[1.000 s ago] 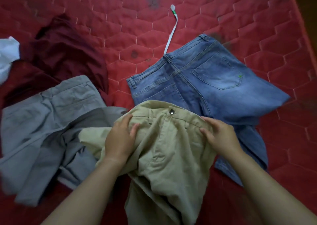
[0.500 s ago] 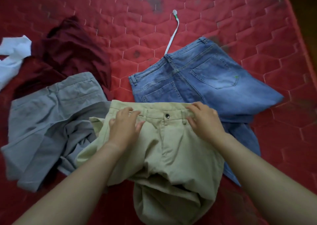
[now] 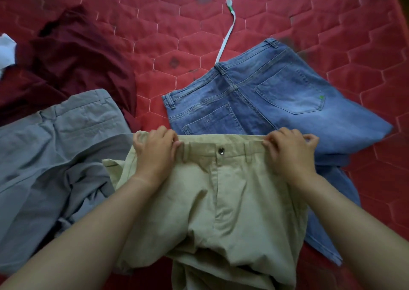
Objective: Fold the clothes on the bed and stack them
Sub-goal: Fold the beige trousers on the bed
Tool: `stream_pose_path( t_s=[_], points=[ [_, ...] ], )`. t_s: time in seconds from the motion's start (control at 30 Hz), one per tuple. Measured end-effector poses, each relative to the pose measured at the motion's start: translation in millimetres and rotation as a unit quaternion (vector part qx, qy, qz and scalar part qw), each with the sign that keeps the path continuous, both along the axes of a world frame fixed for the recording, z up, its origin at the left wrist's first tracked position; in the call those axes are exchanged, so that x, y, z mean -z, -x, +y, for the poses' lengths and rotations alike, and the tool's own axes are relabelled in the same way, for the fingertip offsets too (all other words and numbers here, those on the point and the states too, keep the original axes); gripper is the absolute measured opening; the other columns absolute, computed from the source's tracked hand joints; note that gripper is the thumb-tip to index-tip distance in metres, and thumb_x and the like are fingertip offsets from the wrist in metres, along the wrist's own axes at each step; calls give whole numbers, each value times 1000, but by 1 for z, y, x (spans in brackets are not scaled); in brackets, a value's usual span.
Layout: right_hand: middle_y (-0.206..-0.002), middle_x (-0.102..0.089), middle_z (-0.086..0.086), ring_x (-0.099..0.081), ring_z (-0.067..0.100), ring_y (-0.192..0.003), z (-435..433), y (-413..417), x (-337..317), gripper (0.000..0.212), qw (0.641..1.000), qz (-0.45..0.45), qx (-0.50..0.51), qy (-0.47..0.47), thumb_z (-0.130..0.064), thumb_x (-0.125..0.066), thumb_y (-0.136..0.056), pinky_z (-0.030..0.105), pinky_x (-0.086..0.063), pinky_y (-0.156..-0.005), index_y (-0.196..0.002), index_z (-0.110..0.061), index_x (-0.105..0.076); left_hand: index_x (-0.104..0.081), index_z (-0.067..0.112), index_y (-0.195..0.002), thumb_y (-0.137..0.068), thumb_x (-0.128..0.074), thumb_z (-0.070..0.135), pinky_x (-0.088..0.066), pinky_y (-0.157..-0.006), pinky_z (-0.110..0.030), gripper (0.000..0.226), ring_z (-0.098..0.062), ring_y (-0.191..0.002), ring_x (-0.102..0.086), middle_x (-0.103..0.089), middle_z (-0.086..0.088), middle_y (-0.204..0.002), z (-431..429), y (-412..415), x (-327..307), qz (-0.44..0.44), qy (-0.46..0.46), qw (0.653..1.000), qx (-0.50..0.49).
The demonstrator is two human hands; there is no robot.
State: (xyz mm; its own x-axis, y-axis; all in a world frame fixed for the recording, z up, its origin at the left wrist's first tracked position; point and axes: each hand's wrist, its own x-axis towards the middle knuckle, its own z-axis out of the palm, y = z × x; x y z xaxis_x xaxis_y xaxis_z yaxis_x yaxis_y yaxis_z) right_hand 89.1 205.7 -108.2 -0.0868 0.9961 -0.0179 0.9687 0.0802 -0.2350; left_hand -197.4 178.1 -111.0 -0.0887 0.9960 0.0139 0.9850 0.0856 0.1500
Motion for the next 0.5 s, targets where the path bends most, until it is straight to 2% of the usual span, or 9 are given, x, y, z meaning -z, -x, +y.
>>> stream_pose_path(
  t_s=[0.1,0.13,0.2,0.27,0.33,0.43,0.5],
  points=[
    [-82,-58,0,-53,25,-83,12,-1,-11,6,992,89,25,-81,-27,-65,-84,35,-24,-77,-79,-23,-64,-57,24,-84,-90,-50,30,-16,-92,-41,12,-24,-85,-53,-53,0,-88,12,9,-14,4,-84,996,-38],
    [-86,-57,3,-52,27,-85,16,2,-10,5,991,102,25,-85,-25,-67,-82,36,-28,-76,-80,-21,-65,-58,24,-84,-89,-51,30,-17,-92,-42,11,-24,-89,-52,-53,-1,-92,16,11,-15,9,-70,997,-42],
    [-104,-53,8,-47,30,-100,17,8,-1,11,994,99,30,-27,-24,-70,-80,40,-32,-80,-89,-18,-68,-60,23,-91,-87,-56,32,-19,-96,-44,11,-24,-105,-46,-51,-3,-108,18,13,-13,18,11,998,-56],
    [-127,-44,11,-36,29,-119,11,7,11,30,996,62,47,43,-27,-71,-79,44,-29,-90,-107,-20,-65,-58,21,-107,-86,-58,32,-26,-98,-48,24,-26,-123,-34,-40,-7,-132,14,15,-8,23,98,992,-82],
    [-138,-34,13,-29,30,-126,-2,-1,18,48,993,62,87,46,-30,-71,-78,48,-27,-97,-123,-23,-56,-49,20,-123,-85,-61,32,-32,-99,-52,42,-32,-130,-27,-28,-13,-143,4,18,-5,-3,123,985,-119],
    [-137,-32,18,-34,30,-124,-25,-10,21,70,970,182,156,38,-22,-72,-79,41,-30,-106,-139,-17,-38,-32,14,-140,-83,-65,31,-32,-102,-49,68,-42,-125,-31,-29,-26,-138,-6,19,-6,-49,86,980,-174],
    [-139,-39,15,-39,25,-125,-36,-12,23,70,944,256,199,58,-19,-68,-83,34,-33,-105,-142,-11,-31,-25,9,-143,-82,-67,29,-29,-101,-46,77,-44,-117,-37,-36,-31,-130,-8,21,-6,-59,62,975,-204]
  ],
)
